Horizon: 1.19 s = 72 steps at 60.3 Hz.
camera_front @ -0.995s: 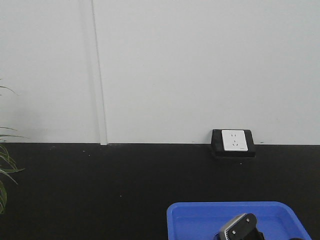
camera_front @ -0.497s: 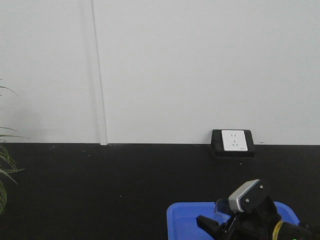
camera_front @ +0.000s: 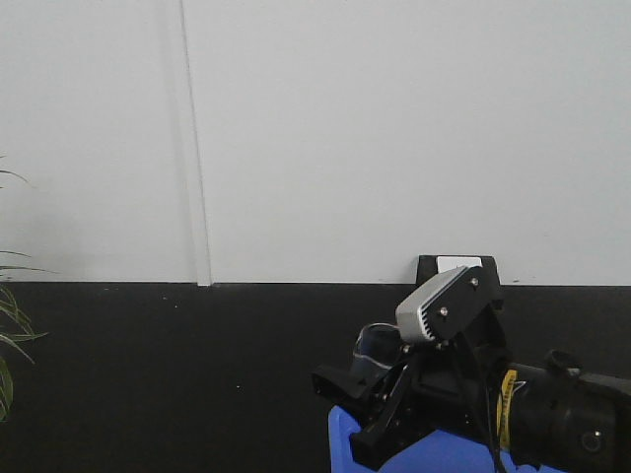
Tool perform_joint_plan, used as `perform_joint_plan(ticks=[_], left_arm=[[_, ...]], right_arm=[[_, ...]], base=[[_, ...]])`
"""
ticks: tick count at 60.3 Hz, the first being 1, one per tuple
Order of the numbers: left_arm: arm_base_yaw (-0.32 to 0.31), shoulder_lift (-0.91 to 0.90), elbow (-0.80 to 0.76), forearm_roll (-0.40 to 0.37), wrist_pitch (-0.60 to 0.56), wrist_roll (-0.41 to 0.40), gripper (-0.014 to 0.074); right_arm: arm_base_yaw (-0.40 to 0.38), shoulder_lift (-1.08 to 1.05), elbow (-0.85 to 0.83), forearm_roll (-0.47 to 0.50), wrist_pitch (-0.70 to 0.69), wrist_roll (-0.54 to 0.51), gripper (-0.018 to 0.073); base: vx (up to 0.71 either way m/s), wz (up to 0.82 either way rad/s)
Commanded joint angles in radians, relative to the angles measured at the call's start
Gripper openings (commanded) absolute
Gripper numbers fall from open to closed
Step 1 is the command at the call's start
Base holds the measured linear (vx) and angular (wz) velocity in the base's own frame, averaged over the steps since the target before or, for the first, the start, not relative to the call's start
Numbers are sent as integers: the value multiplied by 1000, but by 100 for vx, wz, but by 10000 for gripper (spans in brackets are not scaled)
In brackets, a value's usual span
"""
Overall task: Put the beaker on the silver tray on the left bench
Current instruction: 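Close the right gripper on the beaker and lift it, then drive the base to the bench with the silver tray, holding the beaker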
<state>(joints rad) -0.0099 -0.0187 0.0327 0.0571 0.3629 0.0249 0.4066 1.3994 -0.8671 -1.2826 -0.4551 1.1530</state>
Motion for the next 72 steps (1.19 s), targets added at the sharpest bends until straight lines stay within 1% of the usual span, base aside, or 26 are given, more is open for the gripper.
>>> perform_joint_plan(ticks=[1,49,72], left_arm=[[-5,-8,20,-3,-76,-1,1],[-5,-8,20,-3,-76,-1,1],[-5,-8,20,-3,-76,-1,1]], right_arm=[[10,-34,-35,3,-19,7,-14],[9,-34,-30,-2,-23,7,-12],[9,-34,-30,-2,-22,7,-11]], base=[[0,0],[0,1],[-12,1]])
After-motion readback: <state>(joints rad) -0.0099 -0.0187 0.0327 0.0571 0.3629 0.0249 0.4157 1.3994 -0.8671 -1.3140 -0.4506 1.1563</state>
